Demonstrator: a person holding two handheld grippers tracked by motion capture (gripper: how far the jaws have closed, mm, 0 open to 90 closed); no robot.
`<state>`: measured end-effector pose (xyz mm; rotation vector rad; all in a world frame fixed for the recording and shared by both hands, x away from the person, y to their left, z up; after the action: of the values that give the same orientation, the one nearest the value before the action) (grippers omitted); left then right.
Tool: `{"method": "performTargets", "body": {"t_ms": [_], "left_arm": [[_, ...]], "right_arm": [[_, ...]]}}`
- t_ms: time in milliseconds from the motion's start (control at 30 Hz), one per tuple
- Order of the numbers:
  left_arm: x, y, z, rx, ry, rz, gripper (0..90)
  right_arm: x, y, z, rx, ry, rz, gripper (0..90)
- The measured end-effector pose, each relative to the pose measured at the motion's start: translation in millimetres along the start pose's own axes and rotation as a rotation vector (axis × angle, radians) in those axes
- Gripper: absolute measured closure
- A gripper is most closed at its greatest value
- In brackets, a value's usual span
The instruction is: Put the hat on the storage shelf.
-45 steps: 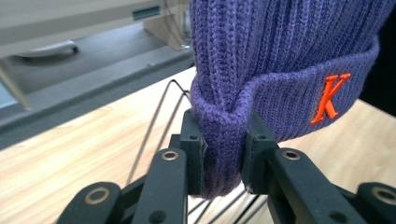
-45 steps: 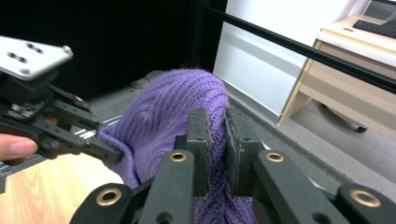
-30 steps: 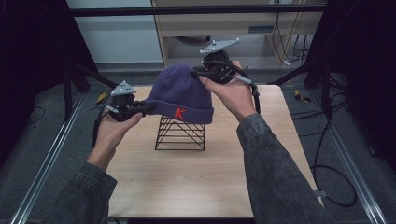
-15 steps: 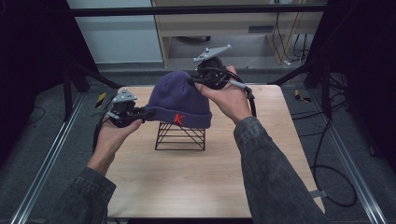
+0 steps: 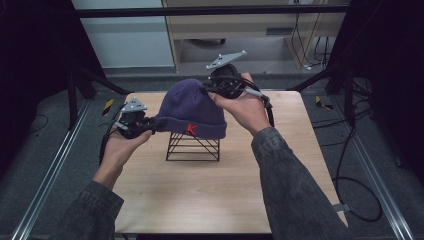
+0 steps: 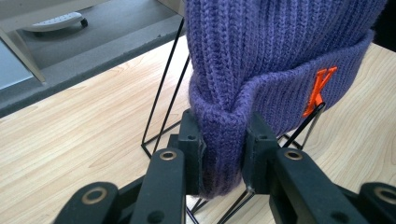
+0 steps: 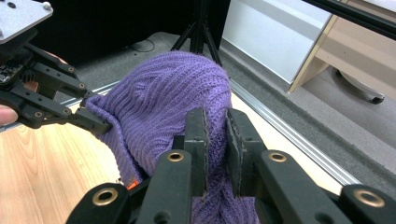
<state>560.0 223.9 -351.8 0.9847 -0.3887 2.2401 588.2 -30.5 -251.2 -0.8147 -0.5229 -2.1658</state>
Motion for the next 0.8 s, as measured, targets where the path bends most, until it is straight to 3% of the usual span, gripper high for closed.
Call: {"method": "performTargets", "body": {"t_ms": [800], "left_arm": [[-10.4, 0.1, -16.7, 0.005, -0.026, -0.018, 71.1]], "right_arm": [[-5.5, -9.2, -12.3, 0.014, -0.034, 0.034, 79.2]]}}
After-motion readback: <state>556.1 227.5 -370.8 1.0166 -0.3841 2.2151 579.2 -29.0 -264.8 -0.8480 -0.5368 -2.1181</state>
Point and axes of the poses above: each handheld gripper's, and its own axes: x roughly backward along the jaws, z roughly out of its top, y roughly to its right, the point moved 3 cm from there along -x, roughly forward along the jaws, and after that the axes turned 14 degrees about -y, right-handed, at the moved point
